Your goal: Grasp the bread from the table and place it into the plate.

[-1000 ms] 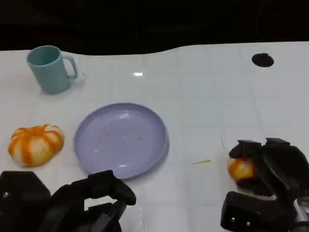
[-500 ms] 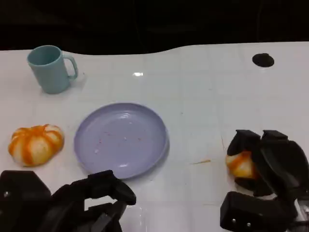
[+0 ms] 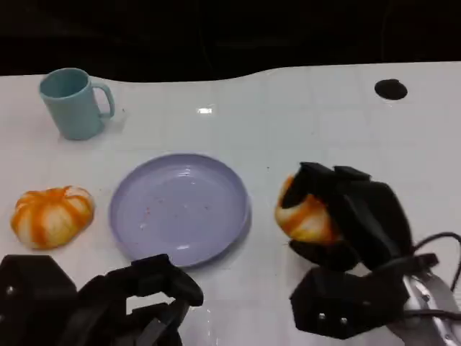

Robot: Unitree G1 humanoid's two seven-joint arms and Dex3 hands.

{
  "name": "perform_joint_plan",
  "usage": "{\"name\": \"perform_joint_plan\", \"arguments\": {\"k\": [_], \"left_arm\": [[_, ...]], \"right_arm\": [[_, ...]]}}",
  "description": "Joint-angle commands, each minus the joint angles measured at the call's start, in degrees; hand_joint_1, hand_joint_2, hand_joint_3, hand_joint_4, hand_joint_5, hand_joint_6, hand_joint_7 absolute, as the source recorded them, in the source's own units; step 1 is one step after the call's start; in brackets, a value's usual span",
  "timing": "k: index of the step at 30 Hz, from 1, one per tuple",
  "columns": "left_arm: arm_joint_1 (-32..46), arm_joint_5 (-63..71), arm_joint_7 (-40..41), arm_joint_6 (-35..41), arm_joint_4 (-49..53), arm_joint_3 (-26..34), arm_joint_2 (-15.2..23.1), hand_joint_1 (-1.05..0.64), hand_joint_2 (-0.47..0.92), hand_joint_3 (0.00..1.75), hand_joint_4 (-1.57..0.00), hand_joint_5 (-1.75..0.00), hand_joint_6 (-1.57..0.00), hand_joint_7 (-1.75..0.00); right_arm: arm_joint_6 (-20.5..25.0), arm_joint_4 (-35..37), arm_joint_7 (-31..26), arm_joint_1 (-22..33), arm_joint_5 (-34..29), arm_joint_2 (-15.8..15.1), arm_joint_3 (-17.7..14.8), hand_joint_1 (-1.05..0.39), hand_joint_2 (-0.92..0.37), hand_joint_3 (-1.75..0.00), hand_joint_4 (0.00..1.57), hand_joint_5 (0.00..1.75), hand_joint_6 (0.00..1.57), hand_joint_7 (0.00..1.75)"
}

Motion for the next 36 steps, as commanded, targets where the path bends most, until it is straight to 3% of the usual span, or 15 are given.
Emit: {"name": "perform_joint_plan", "arguments": {"k": [1, 8, 13, 15, 27, 29, 30, 31, 32, 33, 34, 36], "left_arm": [[0.49, 0.61, 0.32, -0.65, -0.02, 0.22, 0.58, -0.31, 0.79, 0.78, -0.66, -1.75, -0.60, -1.46], [0.85, 1.86, 0.09, -2.26, 0.50, -0.53, 0.65, -0.32, 0.79, 0.78, -0.67, -1.75, -0.60, -1.46], [0.77, 2.17, 0.21, -2.25, 0.69, -0.82, 0.43, -0.32, 0.79, 0.77, -0.66, -1.75, -0.61, -1.46], [0.77, 2.36, 0.13, -2.27, 0.87, -0.97, 0.45, -0.32, 0.80, 0.77, -0.66, -1.75, -0.61, -1.47], [1.54, 2.51, 0.67, -2.02, -0.04, -1.60, 0.08, -0.32, 0.78, 0.78, -0.66, -1.75, -0.63, -1.43], [1.63, 2.54, 0.82, -1.80, -0.35, -1.70, 0.01, -0.32, 0.78, 0.78, -0.66, -1.75, -0.63, -1.43], [1.70, 2.50, 0.90, -1.73, -0.53, -1.74, -0.08, -0.32, 0.78, 0.78, -0.66, -1.75, -0.63, -1.43], [1.82, 2.50, 1.02, -1.68, -0.75, -1.83, -0.12, -0.33, 0.78, 0.78, -0.66, -1.75, -0.64, -1.43], [1.94, 2.49, 1.10, -1.67, -0.90, -1.89, -0.15, -0.33, 0.78, 0.78, -0.67, -1.75, -0.64, -1.43], [2.05, 2.50, 1.15, -1.69, -1.00, -1.96, -0.16, -0.33, 0.78, 0.78, -0.67, -1.75, -0.64, -1.43], [2.15, 2.55, 1.10, -1.82, -1.05, -2.05, -0.11, -0.33, 0.77, 0.78, -0.67, -1.75, -0.64, -1.43], [2.26, 2.60, 1.16, -1.75, -1.28, -2.17, -0.09, -0.33, 0.77, 0.78, -0.67, -1.75, -0.64, -1.44]], "right_arm": [[-0.12, 2.30, 2.52, -3.89, 2.59, 2.40, 0.67, -0.13, -0.33, -1.34, 0.96, 1.75, 0.71, 1.75], [-2.47, 11.79, 4.83, -11.21, 5.53, 6.72, 2.39, -0.11, -0.31, -1.34, 0.92, 1.75, 0.67, 1.74], [-3.55, 19.24, 4.07, -16.25, 5.45, 9.39, 3.83, -0.16, -0.32, -1.32, 0.91, 1.75, 0.73, 1.63], [-4.16, 21.62, 3.65, -17.71, 5.51, 10.20, 4.20, -0.17, -0.34, -1.33, 0.91, 1.75, 0.70, 1.70], [-5.62, 33.97, 1.38, -24.42, 7.22, 14.95, 4.18, -0.15, -0.40, -1.28, 0.89, 1.75, 0.64, 1.75], [-5.38, 35.96, 1.08, -25.57, 7.49, 15.61, 4.03, -0.14, -0.41, -1.25, 0.88, 1.75, 0.64, 1.69], [-4.38, 36.69, 1.66, -26.18, 7.78, 16.04, 3.84, -0.13, -0.42, -1.22, 0.86, 1.75, 0.67, 1.48], [-3.06, 37.35, 2.67, -26.80, 8.07, 16.42, 3.72, -0.15, -0.49, -1.06, 0.73, 1.69, 0.71, 1.12], [-1.87, 37.85, 3.59, -27.34, 8.16, 16.63, 3.79, -0.17, -0.56, -0.90, 0.67, 1.54, 0.75, 0.86], [-0.96, 38.15, 4.28, -27.73, 8.05, 16.65, 4.10, -0.19, -0.63, -0.77, 0.62, 1.38, 0.78, 0.64], [0.28, 38.42, 5.28, -28.20, 7.48, 16.50, 4.80, -0.23, -0.70, -0.61, 0.53, 1.10, 0.77, 0.41], [2.15, 38.63, 6.98, -28.82, 6.41, 16.15, 6.13, -0.31, -0.83, -0.33, 0.42, 0.63, 0.65, 0.15]]}}
